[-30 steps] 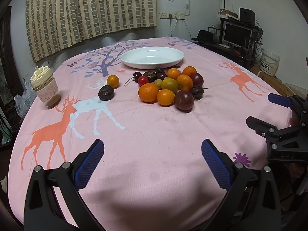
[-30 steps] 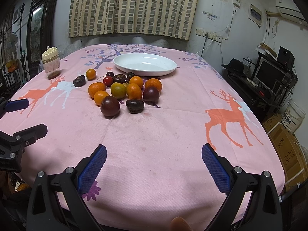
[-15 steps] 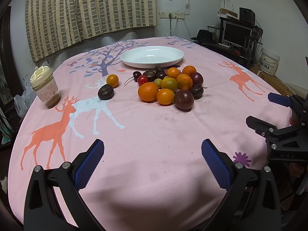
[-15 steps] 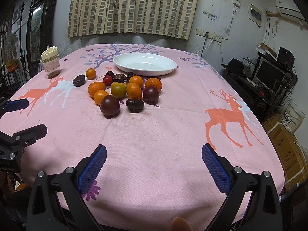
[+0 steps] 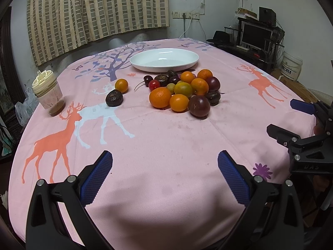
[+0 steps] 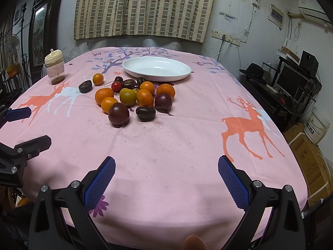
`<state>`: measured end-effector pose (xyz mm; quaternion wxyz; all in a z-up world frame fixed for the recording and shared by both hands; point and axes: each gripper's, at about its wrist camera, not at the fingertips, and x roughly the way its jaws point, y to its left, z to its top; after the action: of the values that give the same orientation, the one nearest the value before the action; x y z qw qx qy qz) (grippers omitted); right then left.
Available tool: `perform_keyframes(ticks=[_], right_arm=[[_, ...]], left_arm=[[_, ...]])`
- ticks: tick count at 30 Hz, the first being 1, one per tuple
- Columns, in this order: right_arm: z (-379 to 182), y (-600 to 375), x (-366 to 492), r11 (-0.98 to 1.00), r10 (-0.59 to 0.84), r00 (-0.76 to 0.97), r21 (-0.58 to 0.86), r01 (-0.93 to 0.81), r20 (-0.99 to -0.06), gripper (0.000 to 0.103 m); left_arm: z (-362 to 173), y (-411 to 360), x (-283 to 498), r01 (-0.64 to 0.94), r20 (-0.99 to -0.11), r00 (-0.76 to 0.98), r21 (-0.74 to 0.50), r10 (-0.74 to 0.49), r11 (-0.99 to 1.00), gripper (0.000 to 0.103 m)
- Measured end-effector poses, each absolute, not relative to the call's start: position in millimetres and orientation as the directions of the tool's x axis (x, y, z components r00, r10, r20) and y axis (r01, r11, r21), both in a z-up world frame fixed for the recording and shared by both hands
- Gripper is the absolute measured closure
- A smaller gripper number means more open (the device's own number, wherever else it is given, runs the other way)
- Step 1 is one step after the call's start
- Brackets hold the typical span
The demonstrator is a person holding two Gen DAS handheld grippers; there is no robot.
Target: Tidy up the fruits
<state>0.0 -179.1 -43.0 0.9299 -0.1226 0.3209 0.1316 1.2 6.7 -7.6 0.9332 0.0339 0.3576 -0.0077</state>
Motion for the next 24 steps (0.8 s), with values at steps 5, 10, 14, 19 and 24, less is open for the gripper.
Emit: perform_keyframes(ticks=[5,10,14,19,24], right_arm=[[-43.9,-180.2,0.0,0.935,0.166,0.757,-0.143,-0.324,-0.632,0.004],[-50.9,-178.7,3.2,0.93,0.211,0.731,-0.096,-0.354,-0.649,0.004],[-53.9,-170.8,12.2,0.921,0.227,0.706,-0.088,-0.379,-0.671,0.004],[-48.5,-146.8,30.6,0.882,0.314,0.661,-0.048,-0.469,-0.681,0.009],[-51.2,-110.4,58.5,0.822,0.351,0.593,-0.065,-0.566,-0.725,0.047]], left_arm=[[-11.6,6.7,-0.9,0.039,-0.669,0.743,0.059,0.011,0.998,0.004],[-21.6,16.3,-1.6,0.012,-0.672,0.74,0.055,0.028,0.998,0.004],[-31.1,39.7,1.8,-0.038,-0.69,0.723,0.016,0.038,0.999,0.004],[-34.1,62.2,4.0,-0.075,-0.692,0.72,-0.001,0.054,0.997,0.004],[-33.9,86.8,10.6,-0.088,-0.705,0.707,-0.017,0.05,0.996,0.004]])
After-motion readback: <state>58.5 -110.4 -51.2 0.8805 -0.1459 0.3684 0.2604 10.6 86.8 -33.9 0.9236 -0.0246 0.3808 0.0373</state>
